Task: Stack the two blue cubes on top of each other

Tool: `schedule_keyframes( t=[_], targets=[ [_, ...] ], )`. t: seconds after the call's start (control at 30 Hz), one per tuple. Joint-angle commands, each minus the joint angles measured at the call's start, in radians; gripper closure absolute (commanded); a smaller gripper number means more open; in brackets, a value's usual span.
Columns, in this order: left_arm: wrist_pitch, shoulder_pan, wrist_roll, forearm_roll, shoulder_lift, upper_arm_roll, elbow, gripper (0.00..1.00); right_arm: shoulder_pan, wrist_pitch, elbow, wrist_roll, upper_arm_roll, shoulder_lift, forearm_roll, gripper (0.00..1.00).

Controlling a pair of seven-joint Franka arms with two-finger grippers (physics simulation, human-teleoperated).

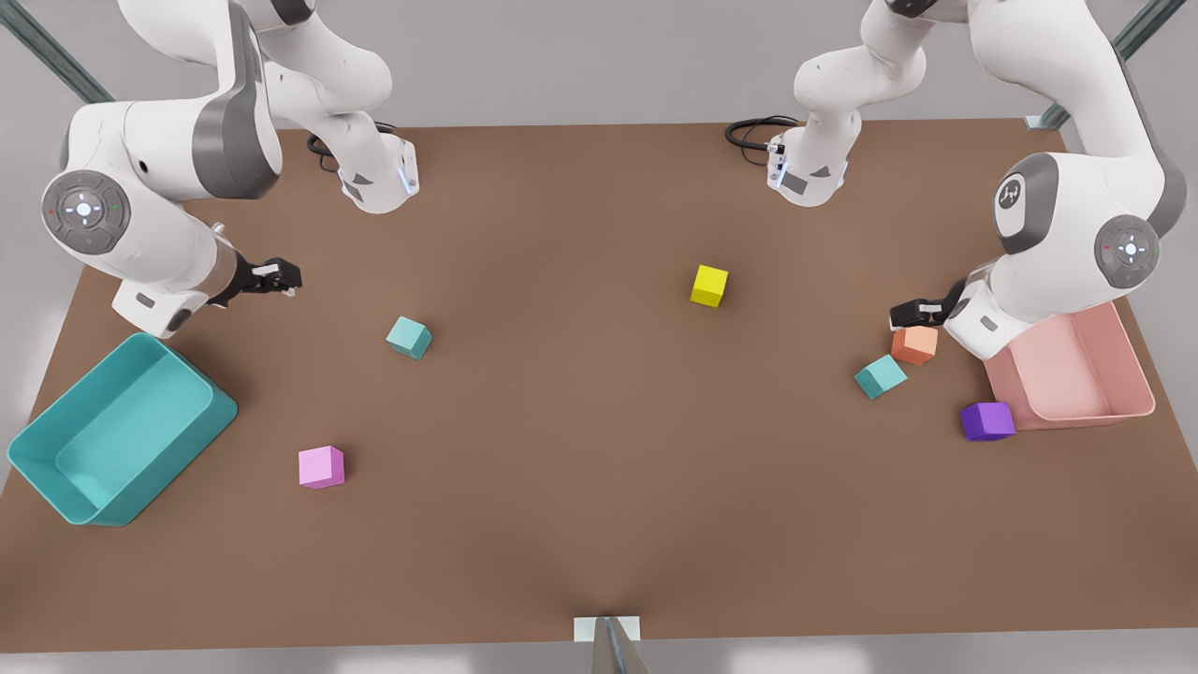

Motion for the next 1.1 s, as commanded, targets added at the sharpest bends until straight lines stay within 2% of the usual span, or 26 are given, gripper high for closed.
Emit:
schedule_keyframes(
  t=[0.0, 0.1, 0.17, 0.33, 0.4, 0.47, 0.5, 0.6, 0.63, 0.73, 0.83, 0.9, 1.07],
  targets=[
    [-0.002, 0.000, -0.007, 0.001, -0.001, 0.000, 0.000, 0.00, 0.000, -0.002, 0.000, 0.029, 0.000, 0.001, 0.003, 0.00],
    [-0.002, 0.000, -0.007, 0.001, -0.001, 0.000, 0.000, 0.00, 0.029, -0.003, -0.003, 0.029, 0.014, 0.047, -0.003, 0.00],
    [-0.002, 0.000, -0.007, 0.001, -0.001, 0.000, 0.002, 0.00, 0.060, 0.027, -0.113, 0.422, 0.012, 0.091, 0.170, 0.00],
    [-0.002, 0.000, -0.008, 0.001, 0.001, 0.000, 0.000, 0.00, 0.126, 0.437, -0.437, 0.724, 0.012, 0.050, 0.244, 0.00],
    [-0.002, 0.000, -0.008, 0.001, 0.001, 0.000, 0.000, 0.00, 0.124, 0.508, -0.489, 0.828, 0.011, 0.056, 0.270, 0.00],
    [-0.002, 0.000, -0.008, 0.001, 0.001, 0.000, 0.000, 0.00, 0.124, 0.518, -0.492, 0.825, 0.007, 0.085, 0.191, 0.00],
    [-0.002, 0.000, -0.008, 0.001, 0.001, 0.000, 0.000, 0.00, 0.126, 0.607, -0.524, 0.824, 0.007, 0.082, 0.102, 0.00],
    [-0.011, 0.000, -0.008, 0.001, 0.001, 0.000, 0.000, 0.00, 0.121, 0.774, -0.607, 0.830, 0.001, 0.064, 0.076, 0.00],
    [-0.013, 0.000, -0.008, 0.001, -0.001, -0.002, 0.000, 0.00, 0.116, 0.859, -0.681, 0.833, 0.000, 0.041, 0.074, 0.00],
    [-0.013, -0.002, -0.007, -0.001, -0.002, -0.003, 0.003, 0.00, 0.109, 0.966, -0.780, 0.836, 0.000, 0.025, 0.085, 0.00],
    [-0.015, -0.002, -0.008, -0.001, -0.018, -0.005, 0.025, 0.00, 0.109, 1.238, -0.938, 0.842, 0.000, -0.010, 0.085, 0.00],
    [-0.044, -0.008, -0.008, -0.001, -0.019, -0.008, 0.071, 0.00, 0.110, 1.331, -1.001, 0.857, 0.001, -0.024, 0.085, 0.00],
    [-0.220, 0.005, -0.004, -0.001, -0.032, -0.002, 0.100, 0.00, 0.110, 1.388, -1.080, 0.859, 0.003, -0.044, 0.086, 0.00]
  ],
)
